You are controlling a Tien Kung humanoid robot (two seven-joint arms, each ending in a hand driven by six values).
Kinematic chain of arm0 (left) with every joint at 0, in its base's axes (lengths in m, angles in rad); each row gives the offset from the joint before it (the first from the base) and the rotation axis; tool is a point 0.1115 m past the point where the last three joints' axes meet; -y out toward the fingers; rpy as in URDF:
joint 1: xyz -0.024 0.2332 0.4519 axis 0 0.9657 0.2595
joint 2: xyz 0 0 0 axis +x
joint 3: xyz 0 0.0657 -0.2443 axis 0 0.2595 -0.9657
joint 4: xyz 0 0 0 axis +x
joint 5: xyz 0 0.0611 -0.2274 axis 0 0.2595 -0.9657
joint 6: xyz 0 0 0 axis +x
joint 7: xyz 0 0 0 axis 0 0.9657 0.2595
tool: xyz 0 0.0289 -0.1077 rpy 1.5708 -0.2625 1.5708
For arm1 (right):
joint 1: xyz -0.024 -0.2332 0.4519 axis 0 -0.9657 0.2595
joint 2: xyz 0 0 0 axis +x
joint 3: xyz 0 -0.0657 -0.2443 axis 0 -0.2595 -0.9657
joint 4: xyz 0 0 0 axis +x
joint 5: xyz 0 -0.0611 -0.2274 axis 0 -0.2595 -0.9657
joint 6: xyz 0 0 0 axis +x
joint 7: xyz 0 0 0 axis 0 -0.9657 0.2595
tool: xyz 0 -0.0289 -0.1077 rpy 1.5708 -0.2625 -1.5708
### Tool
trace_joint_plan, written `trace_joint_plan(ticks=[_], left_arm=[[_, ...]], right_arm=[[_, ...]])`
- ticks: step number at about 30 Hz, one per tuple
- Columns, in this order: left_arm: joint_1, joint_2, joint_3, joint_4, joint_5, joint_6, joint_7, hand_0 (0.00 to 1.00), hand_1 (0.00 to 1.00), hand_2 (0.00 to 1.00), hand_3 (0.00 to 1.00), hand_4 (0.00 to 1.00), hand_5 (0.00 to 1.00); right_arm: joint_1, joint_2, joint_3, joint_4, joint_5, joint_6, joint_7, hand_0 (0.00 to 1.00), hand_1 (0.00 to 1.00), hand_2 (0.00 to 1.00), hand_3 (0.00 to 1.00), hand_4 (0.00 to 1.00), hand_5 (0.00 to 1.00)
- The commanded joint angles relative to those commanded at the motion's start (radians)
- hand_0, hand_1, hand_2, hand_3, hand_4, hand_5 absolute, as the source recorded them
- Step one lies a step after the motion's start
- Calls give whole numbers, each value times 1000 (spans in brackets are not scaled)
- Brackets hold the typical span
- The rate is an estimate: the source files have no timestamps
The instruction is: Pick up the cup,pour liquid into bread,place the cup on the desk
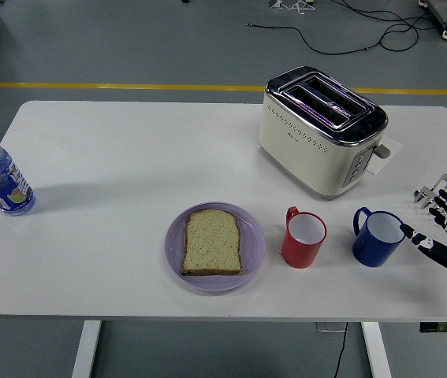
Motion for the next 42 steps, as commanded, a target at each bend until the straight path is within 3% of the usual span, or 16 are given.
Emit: trace_joint_plan(ticks=[14, 32, 42], left_arm=[[4, -1, 9, 1, -4, 0, 0, 643, 660, 675, 520, 244, 851], [18, -3, 24, 2, -10, 1, 0, 645, 661, 677, 520, 243, 851], [12, -3, 17, 1, -9, 0, 0, 644, 662, 678, 519, 243, 853]], right_arm=[[28, 10, -96, -82, 6, -57, 27, 980, 901, 968, 998, 998, 189], [129, 72, -152, -212, 13, -71, 35, 987, 897, 964, 998, 998, 199], [174, 81, -169, -267, 34, -84, 48, 986, 893, 955, 998, 998, 197]])
